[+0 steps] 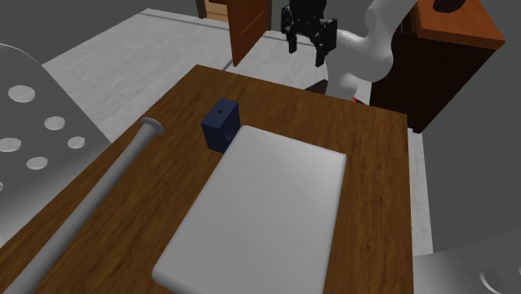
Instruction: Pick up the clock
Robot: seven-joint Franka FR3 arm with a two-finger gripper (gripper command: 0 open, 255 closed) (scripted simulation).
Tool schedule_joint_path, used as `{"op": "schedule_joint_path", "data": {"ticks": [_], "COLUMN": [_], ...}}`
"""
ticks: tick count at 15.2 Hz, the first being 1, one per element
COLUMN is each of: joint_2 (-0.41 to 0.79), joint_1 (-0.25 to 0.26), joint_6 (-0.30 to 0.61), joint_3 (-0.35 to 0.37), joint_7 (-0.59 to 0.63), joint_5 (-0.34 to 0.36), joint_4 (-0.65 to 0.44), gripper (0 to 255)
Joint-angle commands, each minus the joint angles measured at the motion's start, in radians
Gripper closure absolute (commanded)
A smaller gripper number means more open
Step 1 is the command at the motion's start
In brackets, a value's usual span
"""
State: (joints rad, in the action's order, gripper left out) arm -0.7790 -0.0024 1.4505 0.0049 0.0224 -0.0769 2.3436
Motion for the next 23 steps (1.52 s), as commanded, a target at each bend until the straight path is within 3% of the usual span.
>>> {"op": "schedule_joint_path", "data": {"ticks": [1,12,21,23], "joint_2": [0.0,0.374,0.687,0.689], "joint_1": [0.0,0.032,0.052,0.051], "joint_6": [0.0,0.255,0.367,0.394], "joint_3": [0.0,-0.051,-0.063,-0.063], "joint_7": [0.0,-0.215,-0.363,-0.363], "joint_5": [0.0,0.067,0.082,0.081], "joint_4": [0.0,-0.172,-0.421,-0.396], "gripper": [0,0,0,0]}}
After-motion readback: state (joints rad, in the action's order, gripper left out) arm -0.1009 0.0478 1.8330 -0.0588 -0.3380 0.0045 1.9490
